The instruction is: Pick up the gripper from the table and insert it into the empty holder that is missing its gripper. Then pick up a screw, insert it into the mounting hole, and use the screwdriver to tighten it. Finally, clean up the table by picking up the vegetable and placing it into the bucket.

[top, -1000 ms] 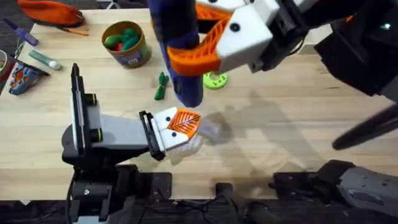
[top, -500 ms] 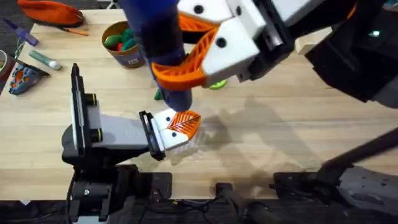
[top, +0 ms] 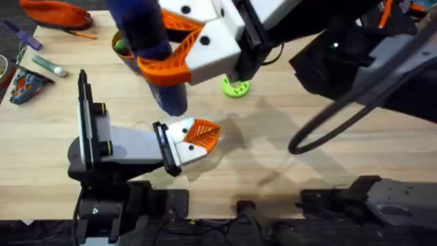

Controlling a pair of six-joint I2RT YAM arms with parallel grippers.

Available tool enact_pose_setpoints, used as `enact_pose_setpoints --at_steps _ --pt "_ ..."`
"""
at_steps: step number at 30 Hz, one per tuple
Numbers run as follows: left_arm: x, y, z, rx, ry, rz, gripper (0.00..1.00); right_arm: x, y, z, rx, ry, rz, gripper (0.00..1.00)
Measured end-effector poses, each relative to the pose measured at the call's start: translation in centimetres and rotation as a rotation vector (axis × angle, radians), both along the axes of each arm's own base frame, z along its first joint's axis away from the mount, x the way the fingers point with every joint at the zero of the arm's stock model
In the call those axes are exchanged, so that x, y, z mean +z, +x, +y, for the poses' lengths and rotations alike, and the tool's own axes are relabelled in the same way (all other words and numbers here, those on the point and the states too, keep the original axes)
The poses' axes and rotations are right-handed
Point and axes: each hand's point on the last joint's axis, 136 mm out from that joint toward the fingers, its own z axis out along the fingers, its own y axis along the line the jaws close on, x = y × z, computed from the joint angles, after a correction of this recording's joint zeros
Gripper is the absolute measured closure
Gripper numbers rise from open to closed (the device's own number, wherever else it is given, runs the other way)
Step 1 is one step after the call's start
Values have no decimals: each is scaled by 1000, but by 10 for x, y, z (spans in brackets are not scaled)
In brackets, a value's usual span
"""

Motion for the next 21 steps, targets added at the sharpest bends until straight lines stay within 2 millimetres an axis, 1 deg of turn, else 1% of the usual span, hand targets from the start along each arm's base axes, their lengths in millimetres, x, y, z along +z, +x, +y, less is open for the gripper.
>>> enact_pose_setpoints --at_steps 2,8,15,21 --pt "0 0 0 0 0 0 995 -1 0 0 6 -7 16 979" --pt "0 0 0 0 0 0 995 -1 -8 -3 55 -10 -2 979" --pt "0 0 0 0 0 0 995 -4 -11 -4 73 -27 9 979" --pt "0 0 0 0 0 0 995 -21 -9 -3 57 -53 58 979"
